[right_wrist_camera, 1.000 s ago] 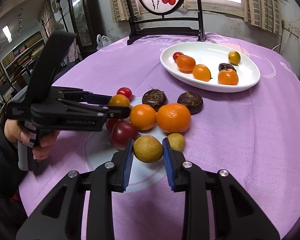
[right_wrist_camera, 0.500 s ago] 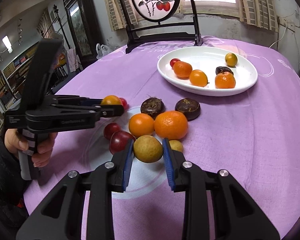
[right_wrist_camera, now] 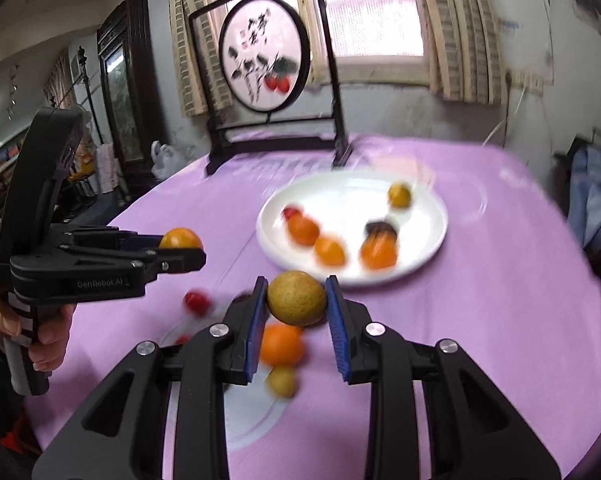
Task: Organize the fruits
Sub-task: 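Place both fruits on the white plate and open both tools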
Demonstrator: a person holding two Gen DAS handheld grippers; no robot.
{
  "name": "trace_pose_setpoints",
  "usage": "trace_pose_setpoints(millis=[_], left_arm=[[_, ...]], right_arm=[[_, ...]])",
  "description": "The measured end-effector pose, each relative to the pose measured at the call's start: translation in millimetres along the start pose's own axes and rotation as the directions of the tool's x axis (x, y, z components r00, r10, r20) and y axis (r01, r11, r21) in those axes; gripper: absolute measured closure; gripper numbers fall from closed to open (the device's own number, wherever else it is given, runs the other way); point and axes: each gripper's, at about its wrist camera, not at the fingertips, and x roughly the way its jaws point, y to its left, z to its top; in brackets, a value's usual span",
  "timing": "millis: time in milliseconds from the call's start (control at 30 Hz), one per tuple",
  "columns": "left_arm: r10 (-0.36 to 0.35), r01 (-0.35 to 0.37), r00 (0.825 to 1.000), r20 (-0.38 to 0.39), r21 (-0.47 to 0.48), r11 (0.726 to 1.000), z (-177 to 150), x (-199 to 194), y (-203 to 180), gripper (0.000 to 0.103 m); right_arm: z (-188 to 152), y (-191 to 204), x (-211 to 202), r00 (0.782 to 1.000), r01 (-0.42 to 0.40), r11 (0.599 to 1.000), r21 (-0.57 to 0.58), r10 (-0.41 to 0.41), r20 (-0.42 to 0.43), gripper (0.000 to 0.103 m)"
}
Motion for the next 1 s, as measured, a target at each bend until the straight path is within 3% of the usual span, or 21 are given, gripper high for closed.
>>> trace_pose_setpoints(millis=[133,267,533,600,633,667,733,900,1000], left_arm=[[-0.001,0.000,1.000,-0.028,-0.029,1.000,29.9,35.3,-4.3,0.064],[0.054,-0.055,0.997,-0.046,-0.039,0.998,57.3,74.7,-3.6,0.064],[0.098,-0.106,0.992,-0.079,-0.107,0.989,86.3,127.0,12.6,0.064],[0.070,-0.079,0.995,-0.071,-0.126,0.989,86.1,133.5,14.0,0.054],[0.065,-0.073,0.996,-0.063,-0.133,0.988,85.8,133.5,13.9,0.032],[0.082,-0.086,0.996,-0.040,-0.140,0.986,85.4,130.3,12.8,0.020],[0.098,-0.096,0.995,0.004,-0.140,0.985,84.4,122.4,10.1,0.020],[0.085,-0.084,0.996,-0.003,-0.125,0.989,80.7,106.4,7.0,0.019],[0.085,-0.087,0.996,-0.021,-0.129,0.988,71.1,93.4,10.7,0.019]], right_arm=[[26.0,-23.7,44.5,0.999,-0.017,0.998,0.062,0.020,-0.045,0.072],[38.1,-40.5,92.7,0.994,-0.022,0.994,0.108,0.034,-0.107,0.072],[39.8,-49.9,139.5,0.987,0.006,0.992,0.126,0.014,-0.160,0.069],[40.7,-51.2,144.2,0.986,-0.011,0.990,0.138,0.034,-0.165,0.068],[40.2,-52.4,144.5,0.986,-0.010,0.989,0.145,0.035,-0.165,0.067],[39.3,-53.8,142.7,0.986,-0.011,0.988,0.154,0.036,-0.160,0.066],[36.8,-54.5,137.7,0.987,-0.026,0.986,0.163,0.051,-0.150,0.064],[32.7,-56.0,116.2,0.989,-0.036,0.983,0.177,0.061,-0.137,0.064],[26.0,-53.8,93.7,0.992,-0.020,0.985,0.168,0.042,-0.123,0.058]])
